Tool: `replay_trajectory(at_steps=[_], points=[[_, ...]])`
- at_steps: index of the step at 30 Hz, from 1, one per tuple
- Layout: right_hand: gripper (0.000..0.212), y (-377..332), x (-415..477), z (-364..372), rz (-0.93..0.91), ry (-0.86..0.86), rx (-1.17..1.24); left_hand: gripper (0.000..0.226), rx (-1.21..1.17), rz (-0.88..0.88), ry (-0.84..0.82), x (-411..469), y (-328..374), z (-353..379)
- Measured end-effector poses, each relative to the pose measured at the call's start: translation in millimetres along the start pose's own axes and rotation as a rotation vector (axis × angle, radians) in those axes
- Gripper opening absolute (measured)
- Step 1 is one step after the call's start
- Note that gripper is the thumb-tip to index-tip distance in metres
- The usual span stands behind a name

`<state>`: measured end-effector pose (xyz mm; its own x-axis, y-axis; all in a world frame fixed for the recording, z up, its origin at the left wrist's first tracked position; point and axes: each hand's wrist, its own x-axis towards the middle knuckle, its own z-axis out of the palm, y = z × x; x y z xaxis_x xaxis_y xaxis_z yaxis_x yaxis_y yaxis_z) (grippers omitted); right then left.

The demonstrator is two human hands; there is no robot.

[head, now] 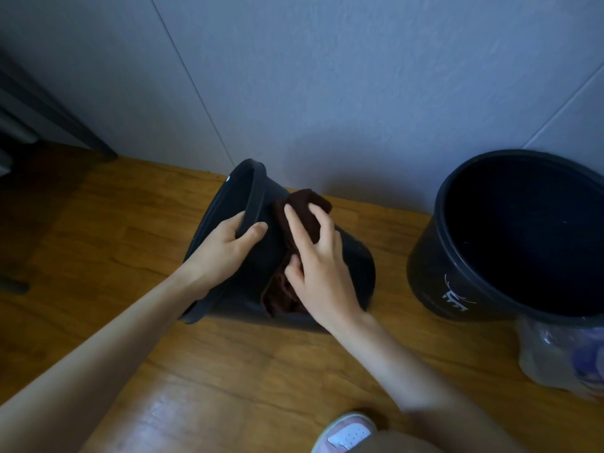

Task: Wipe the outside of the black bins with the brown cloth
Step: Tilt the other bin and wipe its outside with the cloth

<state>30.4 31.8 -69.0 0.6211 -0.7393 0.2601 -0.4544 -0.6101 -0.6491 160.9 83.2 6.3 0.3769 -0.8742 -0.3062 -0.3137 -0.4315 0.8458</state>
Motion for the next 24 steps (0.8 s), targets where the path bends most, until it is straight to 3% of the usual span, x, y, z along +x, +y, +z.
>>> replay_trajectory(at_steps=[2,7,10,12,18,24], points=[[0.072,24.8,-13.6,2.5,0.031,-0.021,-0.042,0.016,-0.026,-0.005,0.005,1.4,2.4,-0.3],[0.071,107.4,-54.4,-2.1,0.539,-0.169,-0.116,0.021,-0.045,0.014,0.007,1.0,6.8,5.4],[0.069,118.0,-57.1,-2.3,0.662,-0.197,-0.043,0.018,-0.013,0.022,-0.028,3.2,8.3,5.8],[0.067,108.0,-49.3,-1.5,0.610,-0.142,-0.048,0.016,-0.005,-0.001,-0.017,4.7,6.4,3.8],[0.067,19.9,6.5,-7.8,0.142,-0.014,0.005,0.017,0.012,0.013,-0.033,2.8,3.7,3.8],[0.062,9.2,15.1,-3.6,0.054,0.029,0.063,0.020,0.013,0.058,-0.024,-4.4,-4.6,2.7]])
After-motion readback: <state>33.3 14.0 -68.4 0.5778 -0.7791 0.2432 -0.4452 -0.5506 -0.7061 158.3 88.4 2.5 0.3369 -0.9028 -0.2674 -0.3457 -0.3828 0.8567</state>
